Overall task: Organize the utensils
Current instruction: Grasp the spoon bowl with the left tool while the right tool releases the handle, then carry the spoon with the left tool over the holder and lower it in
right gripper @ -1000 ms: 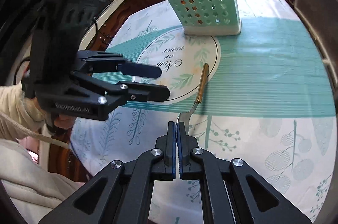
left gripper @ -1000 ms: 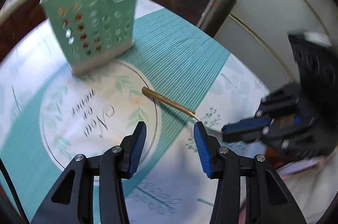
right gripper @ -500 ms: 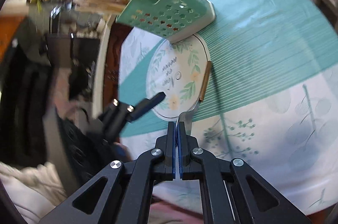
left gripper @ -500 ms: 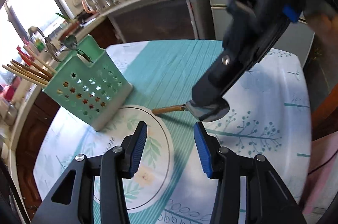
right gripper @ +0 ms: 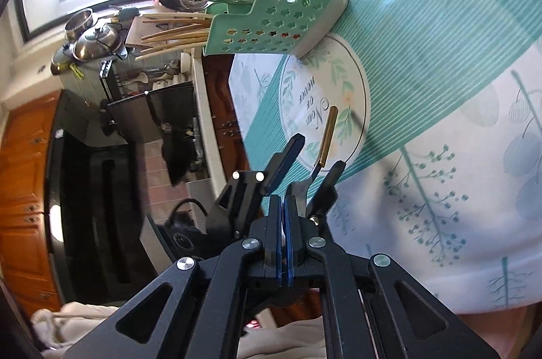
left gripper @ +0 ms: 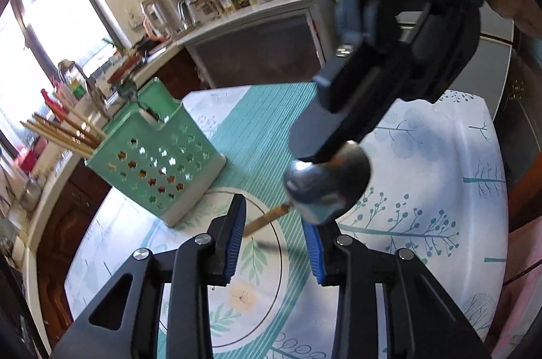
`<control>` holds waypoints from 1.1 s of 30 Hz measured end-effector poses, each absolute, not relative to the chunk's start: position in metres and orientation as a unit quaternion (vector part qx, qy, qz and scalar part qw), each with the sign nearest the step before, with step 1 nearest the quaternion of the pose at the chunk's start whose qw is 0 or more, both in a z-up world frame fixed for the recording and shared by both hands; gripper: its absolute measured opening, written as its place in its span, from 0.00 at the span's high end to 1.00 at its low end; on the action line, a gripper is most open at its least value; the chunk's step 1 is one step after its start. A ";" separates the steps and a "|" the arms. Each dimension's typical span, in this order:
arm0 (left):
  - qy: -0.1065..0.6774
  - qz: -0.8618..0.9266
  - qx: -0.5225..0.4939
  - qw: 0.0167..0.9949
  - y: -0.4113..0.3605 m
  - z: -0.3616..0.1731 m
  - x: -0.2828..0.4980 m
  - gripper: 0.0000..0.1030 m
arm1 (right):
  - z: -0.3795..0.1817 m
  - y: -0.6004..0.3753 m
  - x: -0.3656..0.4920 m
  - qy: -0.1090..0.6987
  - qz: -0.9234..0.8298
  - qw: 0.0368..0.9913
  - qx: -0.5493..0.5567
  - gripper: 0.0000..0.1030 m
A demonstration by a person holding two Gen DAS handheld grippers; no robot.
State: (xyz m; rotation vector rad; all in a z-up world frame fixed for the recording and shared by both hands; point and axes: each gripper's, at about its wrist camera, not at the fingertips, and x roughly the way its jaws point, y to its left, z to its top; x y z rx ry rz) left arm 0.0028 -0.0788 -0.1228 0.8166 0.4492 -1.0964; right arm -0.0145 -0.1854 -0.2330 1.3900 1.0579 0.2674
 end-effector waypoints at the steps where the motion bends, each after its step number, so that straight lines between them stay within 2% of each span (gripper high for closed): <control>1: 0.196 -0.504 0.377 0.752 -0.079 -0.122 0.000 0.76 | -0.234 -0.185 -0.014 0.462 0.121 0.623 0.619 0.99; 2: 0.191 -0.506 0.379 0.750 -0.079 -0.122 -0.002 0.84 | -0.234 -0.185 -0.014 0.460 0.122 0.620 0.623 0.99; 4: 0.184 -0.508 0.384 0.749 -0.081 -0.121 -0.006 0.92 | -0.229 -0.183 -0.012 0.460 0.125 0.625 0.618 0.98; 12: 0.185 -0.504 0.381 0.752 -0.086 -0.113 -0.011 0.95 | -0.223 -0.193 -0.011 0.452 0.130 0.618 0.630 0.95; 14: 0.188 -0.507 0.376 0.753 -0.087 -0.110 -0.010 0.95 | -0.219 -0.200 -0.011 0.451 0.130 0.620 0.629 0.78; 15: 0.188 -0.506 0.374 0.754 -0.088 -0.110 -0.010 0.95 | -0.216 -0.202 -0.011 0.450 0.126 0.624 0.626 0.60; 16: 0.190 -0.505 0.371 0.756 -0.089 -0.108 -0.009 0.95 | -0.213 -0.206 -0.012 0.445 0.124 0.625 0.629 0.50; 24: 0.226 -0.484 0.333 0.777 -0.098 -0.087 0.012 0.95 | -0.181 -0.238 -0.010 0.431 0.111 0.673 0.591 0.49; 33: 0.284 -0.411 0.206 0.841 -0.113 -0.011 0.090 0.95 | -0.165 -0.255 -0.001 0.451 0.043 0.762 0.463 0.49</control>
